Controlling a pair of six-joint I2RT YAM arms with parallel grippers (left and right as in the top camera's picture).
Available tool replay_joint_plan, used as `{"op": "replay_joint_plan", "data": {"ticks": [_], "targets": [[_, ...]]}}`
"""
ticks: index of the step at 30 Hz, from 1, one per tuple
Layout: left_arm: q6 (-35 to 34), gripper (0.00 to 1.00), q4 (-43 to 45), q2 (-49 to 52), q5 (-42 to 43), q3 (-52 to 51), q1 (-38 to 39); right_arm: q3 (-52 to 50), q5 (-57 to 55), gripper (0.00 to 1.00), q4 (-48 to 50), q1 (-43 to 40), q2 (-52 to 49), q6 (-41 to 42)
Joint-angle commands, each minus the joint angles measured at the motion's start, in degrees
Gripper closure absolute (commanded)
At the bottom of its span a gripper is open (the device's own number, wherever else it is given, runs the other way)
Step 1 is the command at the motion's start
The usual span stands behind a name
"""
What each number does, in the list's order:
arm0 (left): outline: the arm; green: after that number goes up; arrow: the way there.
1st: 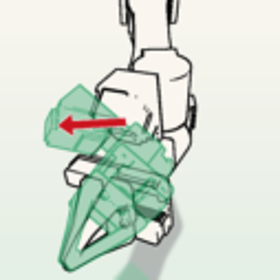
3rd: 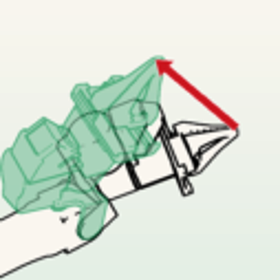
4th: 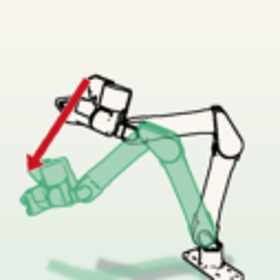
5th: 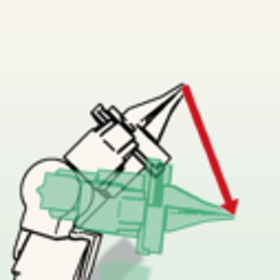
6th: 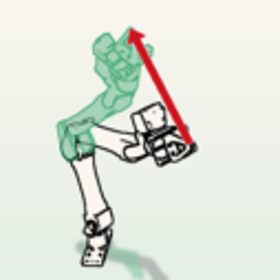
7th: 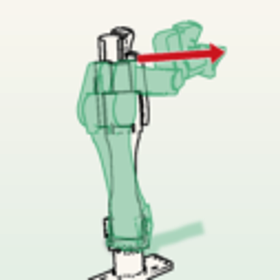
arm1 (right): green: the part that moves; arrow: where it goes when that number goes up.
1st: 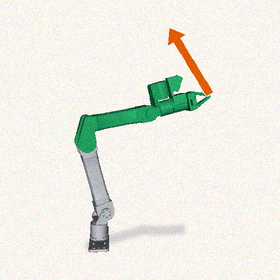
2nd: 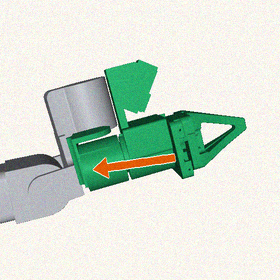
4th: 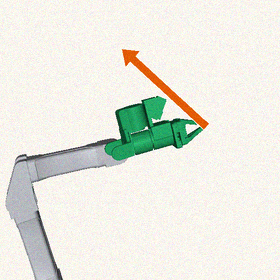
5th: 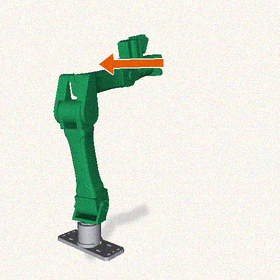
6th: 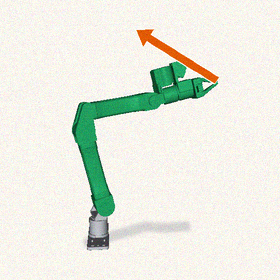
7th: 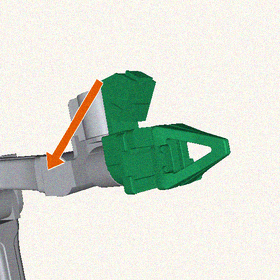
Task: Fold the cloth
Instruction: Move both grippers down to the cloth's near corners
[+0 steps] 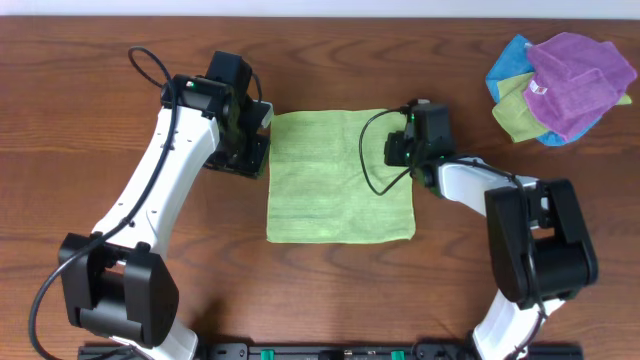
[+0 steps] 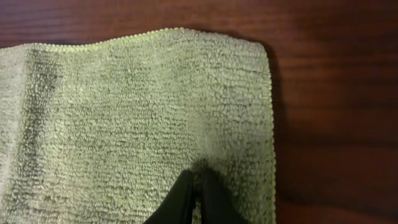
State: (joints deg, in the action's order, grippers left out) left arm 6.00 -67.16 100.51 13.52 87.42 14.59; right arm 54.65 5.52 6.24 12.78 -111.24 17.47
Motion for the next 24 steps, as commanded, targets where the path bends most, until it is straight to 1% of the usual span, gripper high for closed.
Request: {"op": "replay_joint_plan", "data": {"ticks": [1,3,4,5,7,8,9,10,11,12,13,14,15,17,18,19,22,23,24], "targets": [[-0.48,0.65,-0.35,0.31,-0.37,0.46,0.02,-0.22,-0.59,0.93,-0.7,-0.07,-2.86,-1.05],[-0.46,0.65,-0.33,0.31,-0.37,0.46,0.02,-0.22,-0.57,0.94,-1.46,-0.04,-2.86,-0.39],[-0.46,0.65,-0.33,0.31,-0.37,0.46,0.02,-0.22,-0.5,0.92,-2.01,-0.04,-2.86,-0.31],[-0.46,0.65,-0.35,0.31,-0.37,0.46,0.02,-0.2,0.39,0.86,-2.64,0.02,-2.64,-0.11],[-0.46,0.65,-0.37,0.31,-0.39,0.46,0.02,-0.15,2.47,0.88,-3.74,0.04,-1.4,0.59],[-0.48,0.65,-0.37,0.31,-0.37,0.46,0.02,-0.13,2.45,0.8,-4.28,0.04,-0.35,1.36],[-0.46,0.65,-0.35,0.31,-0.39,0.46,0.02,-0.11,2.47,0.58,-4.61,0.07,1.03,1.4],[-0.46,0.65,-0.33,0.31,-0.39,0.46,0.02,-0.11,2.47,0.53,-5.05,0.15,2.69,1.7],[-0.46,0.65,-0.33,0.31,-0.39,0.46,0.02,-0.11,2.43,0.55,-5.55,0.31,4.57,1.77],[-0.46,0.65,-0.33,0.31,-0.39,0.46,0.02,-0.11,2.43,0.52,-5.88,0.42,5.77,1.77],[-0.46,0.65,-0.33,0.31,-0.39,0.46,0.02,-0.11,2.45,0.46,-6.73,0.5,7.48,1.9],[-0.48,0.65,-0.35,0.31,-0.31,0.46,0.02,-0.11,2.1,0.43,-8.48,0.59,9.4,3.32],[-0.46,0.65,-0.42,0.31,-0.15,0.46,0.02,-0.11,1.99,0.43,-9.62,0.76,10.49,4.28],[-0.5,0.65,-0.59,0.31,0.15,0.46,0.09,-0.11,1.99,0.3,-11.91,1.18,12.87,4.79],[-0.48,0.66,-0.66,0.31,0.98,0.46,0.11,-0.11,2.01,0.29,-13.09,1.36,14.1,4.81],[-0.5,0.67,-0.85,0.31,1.97,0.46,0.11,-0.11,2.01,0.22,-14.21,1.55,15.02,4.83],[-0.39,0.68,-3.96,0.28,4.81,0.44,0.15,-0.11,1.99,0.21,-22.21,1.99,19.17,7.5],[0.31,0.68,-6.19,0.28,4.74,0.39,0.22,-0.11,2.01,0.2,-26.67,1.97,21.05,9.44],[1.46,0.7,-7.98,0.28,4.48,0.24,0.22,-0.11,2.03,0.19,-31.23,1.9,22.75,11.06]]}}
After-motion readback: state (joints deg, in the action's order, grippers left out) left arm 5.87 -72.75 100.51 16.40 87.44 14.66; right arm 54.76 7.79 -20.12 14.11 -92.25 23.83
